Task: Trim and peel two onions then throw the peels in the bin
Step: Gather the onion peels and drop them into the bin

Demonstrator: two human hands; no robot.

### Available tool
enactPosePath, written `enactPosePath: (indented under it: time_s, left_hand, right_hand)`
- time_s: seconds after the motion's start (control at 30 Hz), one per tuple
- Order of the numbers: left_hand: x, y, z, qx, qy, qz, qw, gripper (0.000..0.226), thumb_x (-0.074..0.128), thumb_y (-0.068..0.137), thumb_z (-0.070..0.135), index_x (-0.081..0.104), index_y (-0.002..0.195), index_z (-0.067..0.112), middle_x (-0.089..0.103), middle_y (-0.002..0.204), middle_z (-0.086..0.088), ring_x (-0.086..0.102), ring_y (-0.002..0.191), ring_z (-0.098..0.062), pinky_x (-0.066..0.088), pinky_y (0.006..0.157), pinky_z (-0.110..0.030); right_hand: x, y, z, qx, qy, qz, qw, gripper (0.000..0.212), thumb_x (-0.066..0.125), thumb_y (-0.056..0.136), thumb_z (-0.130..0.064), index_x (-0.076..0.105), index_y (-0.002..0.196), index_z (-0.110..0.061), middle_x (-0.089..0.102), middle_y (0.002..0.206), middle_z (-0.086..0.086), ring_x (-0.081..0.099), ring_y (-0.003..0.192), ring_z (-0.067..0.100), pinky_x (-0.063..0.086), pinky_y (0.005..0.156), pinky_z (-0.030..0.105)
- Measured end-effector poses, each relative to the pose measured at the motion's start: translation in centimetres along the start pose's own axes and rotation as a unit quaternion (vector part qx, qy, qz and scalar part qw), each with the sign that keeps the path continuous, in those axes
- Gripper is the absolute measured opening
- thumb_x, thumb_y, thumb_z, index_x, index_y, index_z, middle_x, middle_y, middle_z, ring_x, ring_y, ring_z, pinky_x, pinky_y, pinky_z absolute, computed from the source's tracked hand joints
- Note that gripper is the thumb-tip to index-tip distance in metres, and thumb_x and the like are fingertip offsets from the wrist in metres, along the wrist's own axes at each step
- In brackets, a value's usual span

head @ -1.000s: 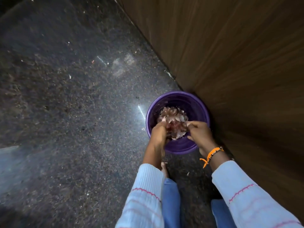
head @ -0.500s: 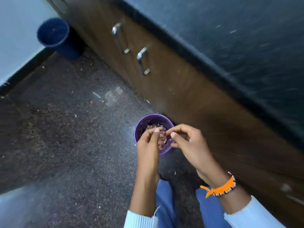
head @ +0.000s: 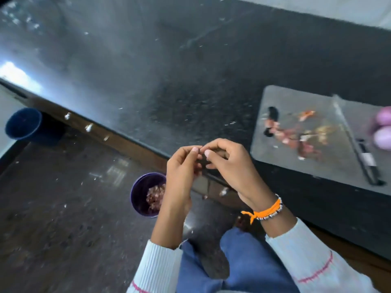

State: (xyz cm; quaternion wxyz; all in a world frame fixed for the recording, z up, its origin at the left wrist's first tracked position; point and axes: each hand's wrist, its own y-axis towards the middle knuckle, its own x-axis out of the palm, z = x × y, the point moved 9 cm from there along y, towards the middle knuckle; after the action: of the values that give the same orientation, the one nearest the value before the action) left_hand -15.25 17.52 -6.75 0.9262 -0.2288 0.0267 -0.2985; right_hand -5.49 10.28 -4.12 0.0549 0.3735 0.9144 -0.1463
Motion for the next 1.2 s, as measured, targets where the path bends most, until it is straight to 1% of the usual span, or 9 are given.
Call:
enactPosePath:
  time_s: [0.27, 0.4, 0.5, 0.57, 0.67, 0.77, 0.93, 1.1, 1.2]
  left_hand:
    - [13.8, -1.2, -0.6, 0.018, 0.117, -0.12, 0.986, 0.017, 0.053, 0.092, 0.012, 0.065, 0.083, 0.019, 0.06, 0.076, -0.002, 0.051, 0.068, -0.011, 0.042, 0.063, -0.023]
    - [17.2, -1.1, -1.1, 0.044, 0.181, -0.137, 0.973, 0.019, 0.06, 0.087, 0.007, 0.066, 0.081, 0.025, 0.064, 0.081, -0.005, 0.055, 0.074, -0.02, 0.049, 0.073, -0.036]
    - [18.4, -0.7, -0.1, 0.102, 0.239, -0.136, 0.956, 0.02, 0.065, 0.083, 0.007, 0.065, 0.082, 0.026, 0.064, 0.082, 0.005, 0.056, 0.075, -0.013, 0.049, 0.076, -0.033]
    - [19.2, -0.6, 1.1, 0.18, 0.328, -0.124, 0.919, 0.022, 0.067, 0.081, 0.007, 0.064, 0.091, 0.026, 0.058, 0.096, 0.009, 0.054, 0.089, -0.011, 0.046, 0.08, -0.025]
    - [20.3, 0.1, 1.8, 0.308, 0.448, -0.105, 0.833, 0.041, 0.066, 0.077, 0.001, 0.059, 0.116, 0.011, 0.049, 0.125, -0.009, 0.046, 0.118, -0.029, 0.037, 0.103, -0.035]
    - [21.6, 1.0, -0.1, 0.273, 0.539, -0.154, 0.782, 0.054, 0.053, 0.088, 0.009, 0.035, 0.138, 0.004, 0.026, 0.148, -0.02, 0.022, 0.138, -0.038, 0.019, 0.115, -0.045]
    - [23.5, 0.4, -1.7, 0.248, 0.559, -0.22, 0.76, 0.061, 0.039, 0.096, 0.01, 0.007, 0.148, 0.008, -0.003, 0.157, -0.013, -0.009, 0.144, -0.027, -0.003, 0.117, -0.037]
    - [24.5, -0.1, -0.6, 0.295, 0.501, -0.281, 0.764, 0.073, 0.037, 0.086, -0.009, 0.003, 0.147, 0.011, 0.006, 0.157, -0.006, -0.002, 0.145, -0.022, 0.003, 0.118, -0.039]
    - [24.4, 0.8, -1.1, 0.272, 0.548, -0.296, 0.734, 0.096, 0.063, 0.084, 0.021, -0.009, 0.147, 0.013, -0.005, 0.158, -0.002, -0.01, 0.145, -0.02, -0.006, 0.118, -0.04]
  right_hand:
    - [-14.9, -1.1, 2.5, -0.005, -0.058, 0.081, 0.995, 0.012, 0.06, 0.086, -0.007, 0.07, 0.086, -0.014, 0.064, 0.08, -0.016, 0.061, 0.069, 0.0, 0.052, 0.071, 0.017]
    - [-19.6, -1.6, 4.3, 0.018, -0.051, 0.121, 0.991, 0.013, 0.06, 0.084, -0.003, 0.07, 0.086, -0.012, 0.069, 0.083, -0.006, 0.067, 0.074, 0.017, 0.057, 0.077, 0.038]
    - [-22.1, -1.8, 4.5, -0.001, -0.134, 0.16, 0.978, 0.014, 0.06, 0.084, -0.004, 0.068, 0.087, -0.015, 0.07, 0.091, -0.006, 0.064, 0.08, 0.007, 0.052, 0.079, 0.019]
    - [-23.5, -1.9, 4.0, -0.027, -0.205, 0.205, 0.957, 0.016, 0.058, 0.086, -0.006, 0.067, 0.095, -0.016, 0.066, 0.1, -0.002, 0.062, 0.089, 0.01, 0.05, 0.083, 0.021]
    - [-24.3, -1.4, 4.0, -0.013, -0.275, 0.224, 0.935, 0.031, 0.048, 0.093, -0.008, 0.055, 0.123, -0.011, 0.055, 0.126, 0.006, 0.052, 0.116, 0.021, 0.041, 0.097, 0.029]
    - [-23.8, -0.5, 4.8, 0.03, -0.33, 0.175, 0.927, 0.047, 0.04, 0.096, -0.008, 0.03, 0.143, -0.006, 0.033, 0.149, 0.009, 0.031, 0.137, 0.022, 0.026, 0.109, 0.027]
    - [-21.4, -0.2, 6.4, 0.044, -0.402, 0.112, 0.908, 0.058, 0.034, 0.097, -0.006, 0.006, 0.148, -0.003, 0.007, 0.157, 0.013, 0.003, 0.146, 0.023, 0.003, 0.117, 0.029]
    - [-21.5, -0.7, 3.9, -0.018, -0.297, 0.192, 0.935, 0.049, 0.039, 0.093, 0.003, 0.04, 0.14, -0.009, 0.047, 0.14, 0.01, 0.04, 0.131, 0.021, 0.029, 0.111, 0.028]
    - [-22.2, 1.2, 2.6, -0.046, -0.319, 0.214, 0.922, 0.05, 0.038, 0.089, 0.007, 0.047, 0.135, -0.011, 0.051, 0.136, 0.005, 0.044, 0.127, 0.019, 0.03, 0.104, 0.022]
